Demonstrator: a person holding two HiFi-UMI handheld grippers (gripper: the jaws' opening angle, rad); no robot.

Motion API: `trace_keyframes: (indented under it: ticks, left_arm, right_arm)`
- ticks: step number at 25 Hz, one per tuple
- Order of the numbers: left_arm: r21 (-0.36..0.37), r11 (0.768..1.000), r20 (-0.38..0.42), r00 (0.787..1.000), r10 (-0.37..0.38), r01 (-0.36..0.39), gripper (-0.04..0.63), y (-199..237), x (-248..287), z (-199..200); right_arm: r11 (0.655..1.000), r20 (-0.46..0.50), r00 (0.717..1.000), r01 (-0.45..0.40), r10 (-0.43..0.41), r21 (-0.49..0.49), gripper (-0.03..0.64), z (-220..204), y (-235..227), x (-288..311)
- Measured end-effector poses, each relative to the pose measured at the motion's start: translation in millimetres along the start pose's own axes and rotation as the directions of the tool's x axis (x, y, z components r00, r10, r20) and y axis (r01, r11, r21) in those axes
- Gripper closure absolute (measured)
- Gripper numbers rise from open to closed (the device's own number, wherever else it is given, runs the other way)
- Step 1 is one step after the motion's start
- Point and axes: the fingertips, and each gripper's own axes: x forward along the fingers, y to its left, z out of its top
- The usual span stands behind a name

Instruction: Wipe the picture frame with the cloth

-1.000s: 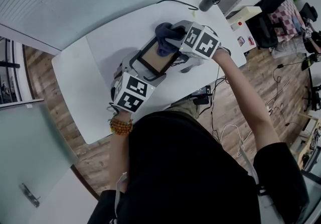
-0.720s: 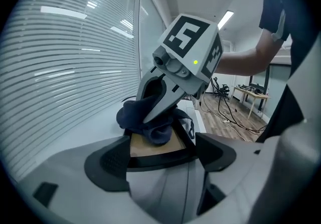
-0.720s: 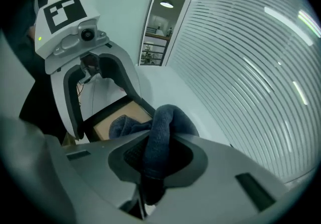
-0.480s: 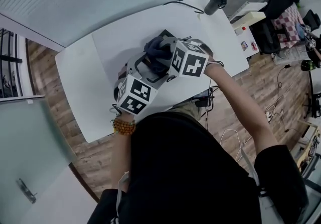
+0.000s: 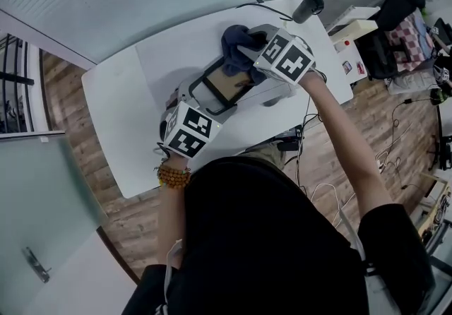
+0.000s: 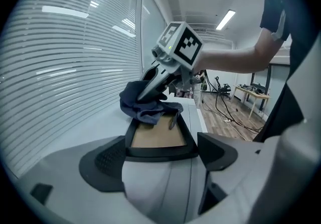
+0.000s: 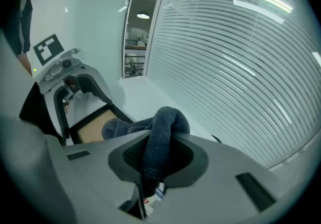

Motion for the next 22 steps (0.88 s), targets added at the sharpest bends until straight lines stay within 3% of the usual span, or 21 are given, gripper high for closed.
trace_keyframes:
  ticks: [2, 6, 13, 16, 18, 20, 22]
  left_arm:
    - [-0.008, 1.000, 0.001, 1.000, 0.004, -0.004, 0.158, -1, 0, 1]
    - [-0.011, 1.000, -0.001, 1.000, 0.008, -0.008, 0.153, -1, 1, 0]
    - [-0.015, 1.000, 0.001, 1.000, 0.014, -0.014, 0.153, 2, 0, 0]
    - [-0.008, 1.000, 0.004, 1.000, 0.027, -0.027, 0.153, 1, 0, 1]
    - [-0.002, 0.999, 0.004, 0.999, 0.032, -0.032, 0.153, -1, -1, 2]
    - [0.004, 0.999, 0.006, 0.999, 0.033, -0.033, 0.153, -2, 0, 2]
    - [0.005, 0.999, 0.006, 0.999, 0.034, -0.034, 0.153, -1, 1, 1]
  right_arm:
    - [0.999, -0.063, 0.997, 0.033, -0.035, -0.038, 0.574, -8, -1, 11]
    - [0.988, -0.071, 0.995, 0.065, -0.075, -0.141, 0.575, 8, 23, 22]
    - [0.987, -0.019, 0.998, -0.059, 0.057, -0.152, 0.578, 40, 81, 32]
    - [0.973, 0.088, 0.969, -0.230, 0.229, -0.006, 0.577, 38, 82, 22]
    - [0.947, 0.216, 0.942, -0.288, 0.255, 0.140, 0.575, 42, 60, 3]
    - [0.969, 0.233, 0.965, -0.164, 0.118, 0.186, 0.577, 38, 22, -14]
    - [0.994, 0.125, 0.991, 0.025, -0.039, 0.108, 0.577, 18, -4, -16]
